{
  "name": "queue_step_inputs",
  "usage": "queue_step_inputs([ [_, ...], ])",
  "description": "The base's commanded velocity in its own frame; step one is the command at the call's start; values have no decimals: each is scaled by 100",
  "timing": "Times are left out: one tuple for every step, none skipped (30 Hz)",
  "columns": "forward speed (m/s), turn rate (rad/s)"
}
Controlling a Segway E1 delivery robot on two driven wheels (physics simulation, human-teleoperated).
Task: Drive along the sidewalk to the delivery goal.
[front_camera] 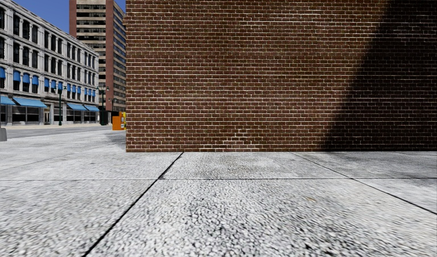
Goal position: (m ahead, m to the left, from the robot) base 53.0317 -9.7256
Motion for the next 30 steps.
queue_step_inputs([
  [0,0],
  [0,0],
  [0,0],
  [0,0],
  [0,0],
  [0,0],
  [0,0],
  [0,0],
  [0,0],
  [0,0],
  [0,0],
  [0,0],
  [0,0],
  [0,0],
  [0,0],
  [0,0],
  [0,0],
  [0,0],
  [0,0],
  [0,0],
  [0,0],
  [0,0],
  [0,0],
  [0,0],
  [0,0],
  [0,0],
  [0,0],
  [0,0],
  [0,0],
  [0,0],
])
